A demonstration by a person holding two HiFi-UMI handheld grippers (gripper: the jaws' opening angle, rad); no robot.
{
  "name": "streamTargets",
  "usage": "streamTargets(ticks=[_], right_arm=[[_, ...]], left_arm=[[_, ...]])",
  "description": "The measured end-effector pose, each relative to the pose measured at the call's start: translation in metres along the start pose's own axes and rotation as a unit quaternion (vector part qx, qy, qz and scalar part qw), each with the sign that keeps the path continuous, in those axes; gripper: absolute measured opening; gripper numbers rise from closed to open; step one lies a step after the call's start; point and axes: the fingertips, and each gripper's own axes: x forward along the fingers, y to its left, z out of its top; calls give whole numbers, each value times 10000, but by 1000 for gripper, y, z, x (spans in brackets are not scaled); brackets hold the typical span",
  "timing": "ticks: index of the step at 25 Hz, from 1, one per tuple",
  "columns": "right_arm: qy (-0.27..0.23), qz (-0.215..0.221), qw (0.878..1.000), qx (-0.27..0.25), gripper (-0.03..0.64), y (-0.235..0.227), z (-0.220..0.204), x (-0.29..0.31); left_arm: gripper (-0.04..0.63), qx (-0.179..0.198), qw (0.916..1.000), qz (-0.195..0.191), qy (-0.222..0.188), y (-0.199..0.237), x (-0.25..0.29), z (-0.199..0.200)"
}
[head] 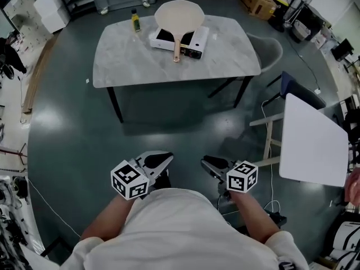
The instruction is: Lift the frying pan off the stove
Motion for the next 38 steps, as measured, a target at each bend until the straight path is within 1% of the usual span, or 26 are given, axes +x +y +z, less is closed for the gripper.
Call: streamTargets(ticks=[4,8,11,13,18,23,25,28,30,33,38], right_arm=[[51,-182,9998,-65,86,-20,53,28],[-44,-274,9996,-5,87,-30,95,58],[-126,-273,9995,108,87,-41,123,81],[-94,-246,9994,220,90,-52,137,94],[20,-190,9995,270,116,-96,181,127],[-34,46,9991,413,145,-159,241,165],[-97,233,9975,654,158,-186,268,181],[-94,543,9931,1035,175,-222,304,206],[-25,700,9886,1335,187,-244,325,222],[119,808,9753,2052,219,-272,346,247],[256,1322,9626,2353,280,-303,376,294]], left_arm=[[20,76,9996,-219,-130,46,12,42],[20,182,9991,-369,-132,89,10,67],[20,199,9991,-356,-108,120,7,78],[20,140,9993,-321,-159,133,6,84],[20,54,9997,-152,-194,164,14,95],[20,121,9996,156,-200,198,35,114],[20,125,9990,346,-249,211,46,127],[20,78,9968,673,-427,229,59,154],[20,27,9944,896,-551,239,67,172],[20,-6,9915,1149,-609,254,81,191],[20,-81,9873,1466,-613,270,101,207]])
